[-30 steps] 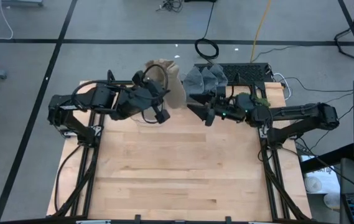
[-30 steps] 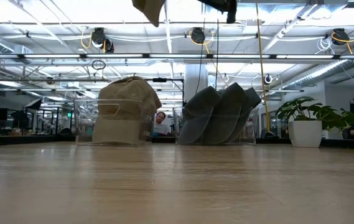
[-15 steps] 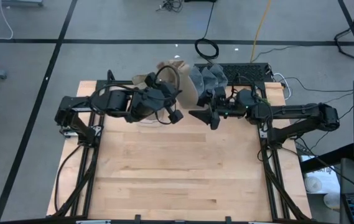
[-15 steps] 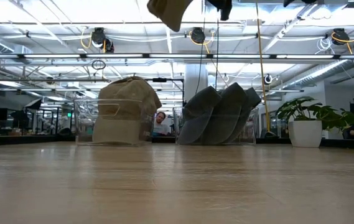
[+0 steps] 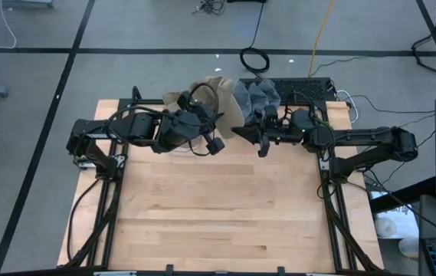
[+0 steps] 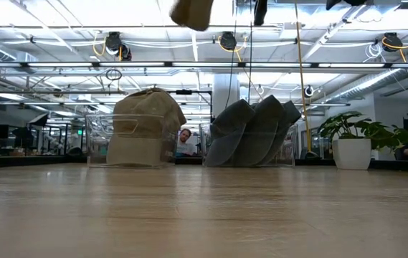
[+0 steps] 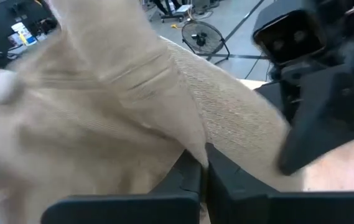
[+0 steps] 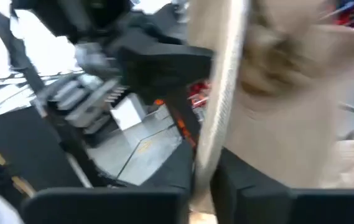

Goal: Pick & Place hat
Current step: Put the brown cap into the left transparent bin

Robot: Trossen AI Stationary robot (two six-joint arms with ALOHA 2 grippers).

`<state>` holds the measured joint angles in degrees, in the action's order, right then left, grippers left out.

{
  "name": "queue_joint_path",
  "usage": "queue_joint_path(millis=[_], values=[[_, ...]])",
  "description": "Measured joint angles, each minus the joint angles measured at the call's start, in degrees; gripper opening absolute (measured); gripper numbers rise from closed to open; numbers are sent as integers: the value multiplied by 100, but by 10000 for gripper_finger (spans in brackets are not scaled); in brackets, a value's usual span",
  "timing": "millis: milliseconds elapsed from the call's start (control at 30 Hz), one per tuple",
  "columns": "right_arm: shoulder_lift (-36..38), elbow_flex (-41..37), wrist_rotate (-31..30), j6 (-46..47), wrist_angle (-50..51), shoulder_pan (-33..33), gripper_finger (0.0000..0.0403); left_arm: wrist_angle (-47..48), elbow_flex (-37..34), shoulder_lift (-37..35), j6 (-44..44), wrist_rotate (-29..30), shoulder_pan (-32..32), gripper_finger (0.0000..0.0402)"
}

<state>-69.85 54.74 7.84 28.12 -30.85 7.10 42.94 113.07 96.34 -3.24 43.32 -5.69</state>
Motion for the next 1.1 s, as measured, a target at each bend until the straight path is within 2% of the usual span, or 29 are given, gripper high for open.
queue_joint_path(millis=[200, 433, 633, 767, 967, 1100], values=[[18, 0, -49, 308, 27, -3, 4, 46, 3, -7, 71, -152, -3, 22], [425, 0, 210, 96, 482, -85, 2, 293, -2, -162, 148, -492, -224, 92], [984, 17, 264, -200, 1031, -159, 1, 650, -17, -439, 132, -553, -418, 160], [1368, 17, 603, -229, 1531, -161, 1, 799, -15, -653, 46, -972, -459, 198], [1821, 17, 662, -212, 2702, -165, 1, 691, -9, -931, 53, -1769, -473, 245], [1965, 17, 967, -226, 3113, -161, 0, 742, -6, -1102, 54, -1805, -454, 271]])
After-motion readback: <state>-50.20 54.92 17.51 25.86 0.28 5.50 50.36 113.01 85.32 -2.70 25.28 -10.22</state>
